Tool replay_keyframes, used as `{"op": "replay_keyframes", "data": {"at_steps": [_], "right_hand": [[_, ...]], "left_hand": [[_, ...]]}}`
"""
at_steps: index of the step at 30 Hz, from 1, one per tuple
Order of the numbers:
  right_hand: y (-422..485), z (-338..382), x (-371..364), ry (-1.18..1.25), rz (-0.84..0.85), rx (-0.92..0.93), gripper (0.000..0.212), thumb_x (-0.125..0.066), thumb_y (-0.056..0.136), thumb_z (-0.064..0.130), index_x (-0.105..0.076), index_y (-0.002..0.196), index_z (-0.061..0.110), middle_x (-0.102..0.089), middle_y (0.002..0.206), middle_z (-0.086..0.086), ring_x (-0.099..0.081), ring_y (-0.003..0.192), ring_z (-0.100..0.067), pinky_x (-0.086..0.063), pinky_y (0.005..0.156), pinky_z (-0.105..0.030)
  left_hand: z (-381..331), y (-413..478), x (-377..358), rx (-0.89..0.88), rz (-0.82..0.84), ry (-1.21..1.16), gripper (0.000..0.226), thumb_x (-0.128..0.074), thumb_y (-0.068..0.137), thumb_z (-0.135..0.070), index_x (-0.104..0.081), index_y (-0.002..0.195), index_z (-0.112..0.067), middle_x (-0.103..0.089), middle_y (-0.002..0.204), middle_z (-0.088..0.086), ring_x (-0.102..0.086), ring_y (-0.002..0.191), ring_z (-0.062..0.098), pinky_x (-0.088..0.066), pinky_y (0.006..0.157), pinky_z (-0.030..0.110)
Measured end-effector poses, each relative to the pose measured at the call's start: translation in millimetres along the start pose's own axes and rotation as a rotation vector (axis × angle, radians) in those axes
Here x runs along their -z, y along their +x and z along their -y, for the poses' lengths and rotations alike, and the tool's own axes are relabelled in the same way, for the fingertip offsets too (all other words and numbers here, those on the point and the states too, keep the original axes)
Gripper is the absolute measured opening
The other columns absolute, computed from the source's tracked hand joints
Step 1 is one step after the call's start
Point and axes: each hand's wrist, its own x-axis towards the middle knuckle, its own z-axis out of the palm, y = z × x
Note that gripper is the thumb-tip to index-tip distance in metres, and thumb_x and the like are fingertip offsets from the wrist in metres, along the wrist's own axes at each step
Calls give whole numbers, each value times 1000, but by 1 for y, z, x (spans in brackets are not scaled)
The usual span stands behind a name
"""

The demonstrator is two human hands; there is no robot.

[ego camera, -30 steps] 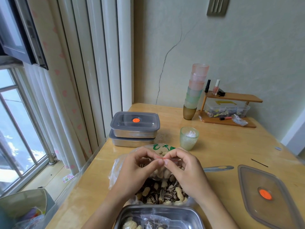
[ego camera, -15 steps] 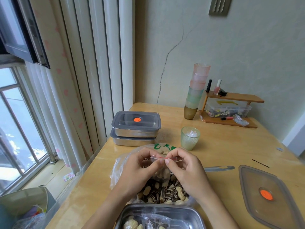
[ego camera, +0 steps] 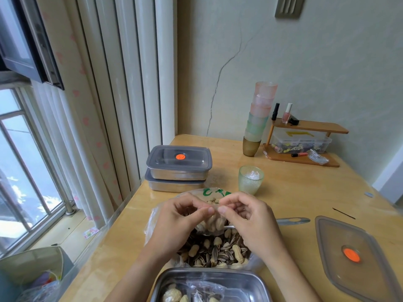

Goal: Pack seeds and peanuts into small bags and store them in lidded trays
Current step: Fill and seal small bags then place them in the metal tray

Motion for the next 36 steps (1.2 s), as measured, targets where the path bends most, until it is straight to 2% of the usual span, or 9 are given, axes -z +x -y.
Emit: {"op": "replay_keyframes", "data": {"at_steps": [5, 8, 14, 19, 22, 26, 28, 31, 36], "right_hand": [[0, -1, 5, 32, 55, -93, 13, -75, 93, 14, -72, 84, 24, -74, 81, 1, -69, 78, -18, -57, 78, -39], [-2, -1, 2, -9, 45, -60, 14, -73, 93, 16, -68, 82, 23, -71, 78, -2, -66, 74, -22, -55, 74, -43], [-1, 1, 4, 52, 0, -93, 11, -76, 92, 12, -75, 84, 19, -76, 82, 2, -71, 80, -15, -58, 81, -36], [-1, 0, 4, 136, 25, -96, 13, -70, 96, 9, -71, 87, 18, -74, 85, -1, -70, 85, -16, -57, 86, -36], [-2, -3, 1, 97, 3, -99, 15, -68, 97, 7, -70, 89, 19, -76, 83, 0, -74, 83, -14, -60, 83, -42], [-3, -8, -1, -21, -113, -49, 16, -68, 98, 11, -64, 97, 27, -74, 78, 6, -72, 76, -11, -59, 76, -45], [-5, -7, -2, -52, -132, -12, 23, -66, 99, 12, -56, 105, 31, -71, 75, 5, -70, 73, -12, -57, 73, -41], [-7, -6, -4, -120, -125, 74, 25, -64, 99, 8, -61, 101, 33, -67, 75, 11, -66, 70, -11, -50, 64, -29], [-12, -1, 0, -39, -73, 11, 21, -66, 100, 13, -75, 106, 31, -76, 99, 13, -73, 95, -10, -60, 85, -41]], "left_hand": [[1, -1, -1, 38, -7, -10, 9, -80, 85, -12, -75, 79, -7, -74, 83, 13, -69, 77, 20, -53, 75, 25], [-1, -2, -3, 47, 1, -19, 8, -78, 87, -8, -74, 82, -4, -74, 82, 12, -69, 78, 18, -54, 75, 24], [-4, 0, 0, 81, -27, -37, 5, -81, 82, -10, -81, 82, -5, -78, 87, 9, -74, 83, 18, -54, 76, 21], [-3, -3, 1, 153, 6, -31, 15, -70, 93, -18, -83, 99, -13, -80, 100, 7, -73, 100, 28, -58, 91, 35], [-5, -5, 2, 127, 28, -10, 18, -67, 96, -20, -81, 108, -18, -79, 106, 3, -73, 103, 23, -58, 89, 30], [-5, -8, 3, 111, 253, 13, 62, -77, 90, -21, -50, 144, -33, -72, 116, -3, -72, 100, 17, -59, 88, 33], [-2, -8, 0, 59, 275, 19, 61, -81, 87, -13, -50, 138, -26, -69, 108, -5, -69, 89, 16, -58, 81, 34], [3, -6, -1, -16, 241, 55, 37, -81, 87, -8, -63, 119, -15, -67, 113, 0, -68, 93, 23, -58, 88, 40], [3, -9, 1, 16, 223, 1, 45, -78, 88, 1, -66, 130, -12, -71, 124, 10, -67, 113, 38, -58, 97, 44]]}}
